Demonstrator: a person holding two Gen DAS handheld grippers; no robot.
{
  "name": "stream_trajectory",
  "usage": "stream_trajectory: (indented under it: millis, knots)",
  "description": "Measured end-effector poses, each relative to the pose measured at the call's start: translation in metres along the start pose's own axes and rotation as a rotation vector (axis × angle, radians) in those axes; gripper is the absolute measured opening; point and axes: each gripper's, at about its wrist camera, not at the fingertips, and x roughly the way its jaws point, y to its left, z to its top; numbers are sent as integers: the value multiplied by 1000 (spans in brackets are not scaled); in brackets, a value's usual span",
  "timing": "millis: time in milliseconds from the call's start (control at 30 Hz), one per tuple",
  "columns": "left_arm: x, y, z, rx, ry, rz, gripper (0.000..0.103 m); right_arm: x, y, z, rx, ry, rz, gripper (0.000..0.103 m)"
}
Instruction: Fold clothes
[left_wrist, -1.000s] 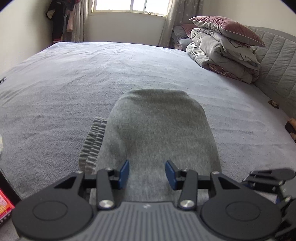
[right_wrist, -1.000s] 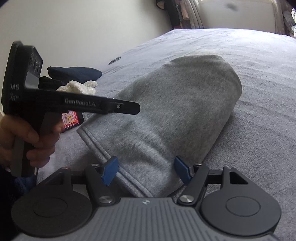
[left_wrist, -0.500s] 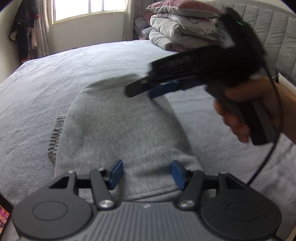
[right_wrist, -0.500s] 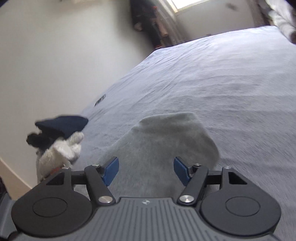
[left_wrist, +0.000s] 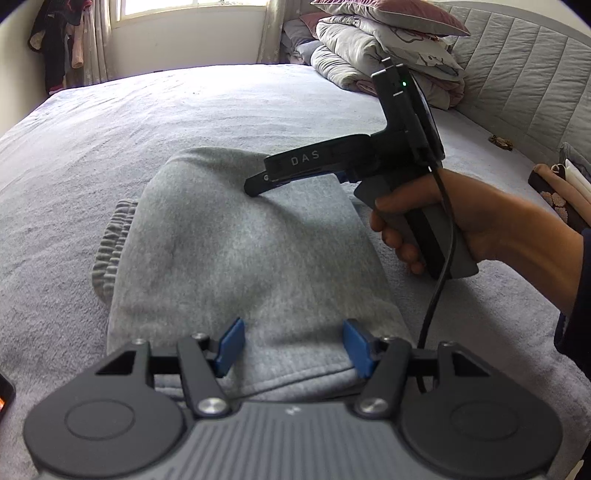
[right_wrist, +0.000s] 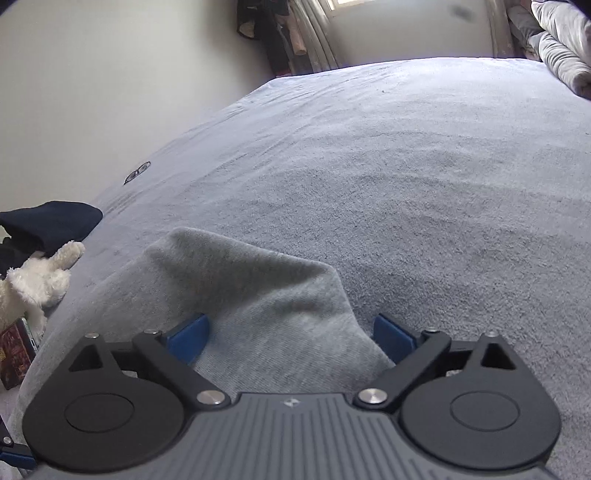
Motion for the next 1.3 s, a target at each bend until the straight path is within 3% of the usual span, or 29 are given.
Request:
stream_trajectory:
  millis: [133, 233, 300, 367, 500, 733, 867, 933, 967, 1067, 1167, 1300]
  knots:
    - [-10, 9, -1, -42, -36, -25, 62, -29, -3, 2, 105, -44, -22, 96]
    - [-27, 15, -5, -52, -94, 4, 67, -65, -14, -12, 210, -76, 26, 96]
    - [-30, 26, -8, -98, -92, 49, 67, -82, -18, -27, 255, -62, 65, 96]
    - [-27, 37, -12, -155, -72, 40, 67, -91, -20, -44, 312, -35, 125, 96]
    - [-22, 42, -12, -189, -56, 29, 67, -85, -25, -67, 450, -9, 262, 97]
    - [-19, 44, -9, -179, -44, 21, 67, -59, -18, -54, 403, -27, 272, 97]
    - [-19, 53, -5, -216, -35, -9, 67, -45, -18, -44, 444, -35, 297, 96]
    - [-19, 55, -4, -229, -30, -17, 65, -41, -12, -40, 429, -21, 253, 77]
    - [-20, 56, -3, -235, -28, -20, 65, -39, -10, -39, 420, -5, 209, 50]
    - [-24, 58, -2, -248, -26, -47, 65, -50, -14, -40, 470, -30, 211, 34]
    - [-32, 53, 0, -238, -41, -106, 67, -78, -11, -41, 481, -75, 207, 27]
    - [-43, 41, 0, -227, -73, -213, 69, -130, 3, -48, 500, -126, 125, 26]
